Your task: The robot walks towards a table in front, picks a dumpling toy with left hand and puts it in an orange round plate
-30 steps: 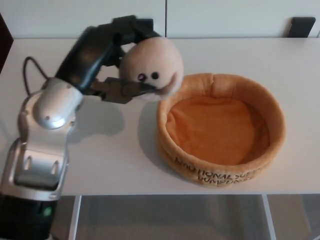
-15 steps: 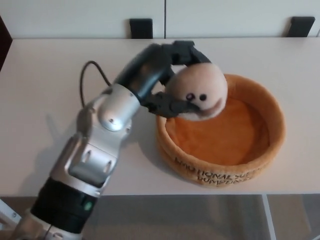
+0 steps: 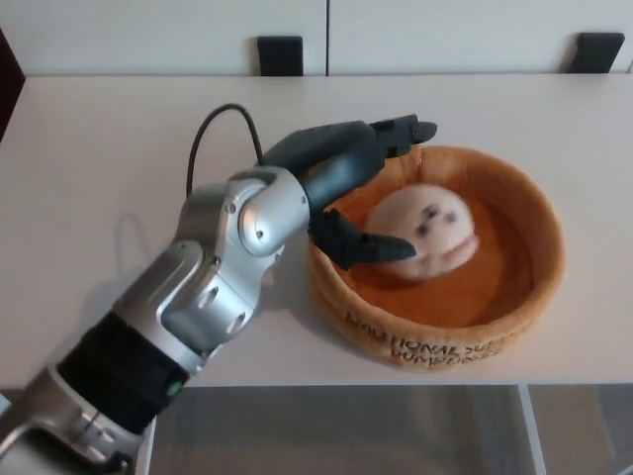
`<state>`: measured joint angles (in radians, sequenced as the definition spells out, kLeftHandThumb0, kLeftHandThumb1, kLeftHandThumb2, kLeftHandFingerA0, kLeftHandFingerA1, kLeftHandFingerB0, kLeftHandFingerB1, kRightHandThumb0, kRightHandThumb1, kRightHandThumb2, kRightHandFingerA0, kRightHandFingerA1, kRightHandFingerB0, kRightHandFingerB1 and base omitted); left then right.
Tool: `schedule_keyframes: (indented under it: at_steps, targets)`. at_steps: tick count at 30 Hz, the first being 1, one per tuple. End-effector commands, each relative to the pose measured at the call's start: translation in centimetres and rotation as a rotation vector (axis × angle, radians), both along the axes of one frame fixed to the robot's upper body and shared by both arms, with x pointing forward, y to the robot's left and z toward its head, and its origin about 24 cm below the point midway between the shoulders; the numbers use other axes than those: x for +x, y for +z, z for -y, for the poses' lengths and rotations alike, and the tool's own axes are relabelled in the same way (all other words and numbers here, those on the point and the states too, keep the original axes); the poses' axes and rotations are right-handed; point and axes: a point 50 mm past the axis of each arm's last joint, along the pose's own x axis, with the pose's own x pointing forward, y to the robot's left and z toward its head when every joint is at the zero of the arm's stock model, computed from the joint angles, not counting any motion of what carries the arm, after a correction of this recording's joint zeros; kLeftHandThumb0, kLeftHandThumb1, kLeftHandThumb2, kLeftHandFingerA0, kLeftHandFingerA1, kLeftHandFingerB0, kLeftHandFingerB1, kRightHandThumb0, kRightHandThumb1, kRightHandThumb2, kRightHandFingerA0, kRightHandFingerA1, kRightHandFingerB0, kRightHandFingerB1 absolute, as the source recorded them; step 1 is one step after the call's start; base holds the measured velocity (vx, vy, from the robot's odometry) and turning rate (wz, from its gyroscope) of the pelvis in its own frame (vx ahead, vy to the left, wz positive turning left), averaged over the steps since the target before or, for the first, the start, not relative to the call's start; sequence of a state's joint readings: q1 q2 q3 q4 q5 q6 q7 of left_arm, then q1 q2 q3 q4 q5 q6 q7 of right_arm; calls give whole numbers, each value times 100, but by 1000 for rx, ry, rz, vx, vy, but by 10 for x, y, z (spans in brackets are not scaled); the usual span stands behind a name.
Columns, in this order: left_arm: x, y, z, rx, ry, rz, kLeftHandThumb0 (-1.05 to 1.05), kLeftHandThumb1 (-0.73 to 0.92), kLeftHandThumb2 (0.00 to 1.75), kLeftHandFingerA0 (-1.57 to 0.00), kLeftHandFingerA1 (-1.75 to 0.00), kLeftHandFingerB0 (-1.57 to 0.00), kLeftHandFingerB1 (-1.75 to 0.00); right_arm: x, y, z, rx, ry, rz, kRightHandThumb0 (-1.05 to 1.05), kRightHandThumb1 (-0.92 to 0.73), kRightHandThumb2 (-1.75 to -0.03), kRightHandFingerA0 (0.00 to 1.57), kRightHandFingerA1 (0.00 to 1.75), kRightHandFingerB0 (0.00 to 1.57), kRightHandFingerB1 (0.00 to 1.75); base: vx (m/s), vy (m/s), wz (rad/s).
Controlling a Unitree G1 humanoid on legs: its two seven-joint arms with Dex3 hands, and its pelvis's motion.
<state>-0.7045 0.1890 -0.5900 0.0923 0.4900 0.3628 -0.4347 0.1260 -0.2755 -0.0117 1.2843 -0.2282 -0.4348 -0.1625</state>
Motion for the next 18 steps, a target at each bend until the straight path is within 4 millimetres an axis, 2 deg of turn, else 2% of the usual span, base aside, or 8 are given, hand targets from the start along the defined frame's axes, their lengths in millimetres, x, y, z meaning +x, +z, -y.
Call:
schedule_keyframes:
  at_steps: [1,2,10,13,14,18]
  targets:
    - [2,13,-9,140,3,-55,-101,55,101,0,0,0,-9,0,3,6,-12,-6,15,-45,-59,-81,68,57,38,45,0,0,0]
    - [0,16,-10,151,-12,-40,-105,59,106,0,0,0,-9,0,3,6,-11,-6,9,-44,-59,-80,68,57,37,45,0,0,0]
    - [-5,28,-16,131,-33,13,-105,61,108,0,-1,0,-6,2,3,5,-1,-4,9,-45,-59,-81,69,58,36,45,0,0,0]
    - [-13,35,-22,62,-28,55,-105,60,105,0,-1,0,-1,2,3,4,-4,8,9,-44,-59,-80,66,56,37,45,0,0,0]
    - [-23,43,-29,-33,-46,95,-103,60,99,-2,-2,0,0,4,3,4,-5,16,10,-44,-59,-81,65,56,37,45,0,0,0]
    - [-28,47,-33,-74,-54,112,-103,60,99,-2,-2,0,0,5,3,3,-6,19,11,-44,-59,-81,65,56,37,45,0,0,0]
